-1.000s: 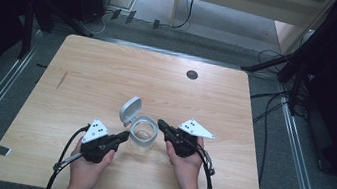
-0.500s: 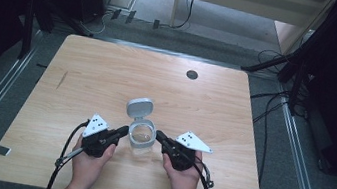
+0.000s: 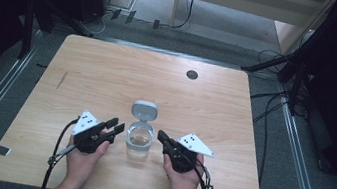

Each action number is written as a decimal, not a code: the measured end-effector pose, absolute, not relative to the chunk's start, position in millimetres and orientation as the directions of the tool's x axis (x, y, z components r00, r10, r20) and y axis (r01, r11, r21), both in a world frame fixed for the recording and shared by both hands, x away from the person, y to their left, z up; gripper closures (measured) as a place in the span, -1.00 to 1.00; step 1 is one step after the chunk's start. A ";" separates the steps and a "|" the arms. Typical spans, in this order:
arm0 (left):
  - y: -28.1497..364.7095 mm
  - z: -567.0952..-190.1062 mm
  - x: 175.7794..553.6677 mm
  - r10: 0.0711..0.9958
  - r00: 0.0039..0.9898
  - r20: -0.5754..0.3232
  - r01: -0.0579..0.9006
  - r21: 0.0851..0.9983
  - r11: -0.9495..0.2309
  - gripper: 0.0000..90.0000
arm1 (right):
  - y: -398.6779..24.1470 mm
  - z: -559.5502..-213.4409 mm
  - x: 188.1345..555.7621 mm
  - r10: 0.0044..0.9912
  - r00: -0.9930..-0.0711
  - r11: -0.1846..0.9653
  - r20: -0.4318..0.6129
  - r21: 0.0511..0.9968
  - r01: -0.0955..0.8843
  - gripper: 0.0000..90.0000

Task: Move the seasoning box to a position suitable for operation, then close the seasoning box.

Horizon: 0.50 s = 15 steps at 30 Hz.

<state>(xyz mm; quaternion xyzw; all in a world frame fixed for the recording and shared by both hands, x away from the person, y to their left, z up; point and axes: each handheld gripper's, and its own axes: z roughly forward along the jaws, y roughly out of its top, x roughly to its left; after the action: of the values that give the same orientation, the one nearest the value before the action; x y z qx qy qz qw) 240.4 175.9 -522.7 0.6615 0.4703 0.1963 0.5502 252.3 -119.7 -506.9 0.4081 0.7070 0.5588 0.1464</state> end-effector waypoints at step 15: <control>317.3 -546.8 217.7 0.915 0.316 -0.250 0.403 0.909 0.109 -0.68 | -118.1 -473.9 310.5 0.724 -0.641 0.018 0.255 0.922 0.387 1.00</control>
<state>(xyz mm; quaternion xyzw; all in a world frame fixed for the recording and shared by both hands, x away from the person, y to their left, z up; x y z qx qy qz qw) 217.7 317.3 -546.8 0.6209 0.5308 0.2452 0.5220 310.5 -118.1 -473.9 0.3977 0.6982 0.5770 0.1461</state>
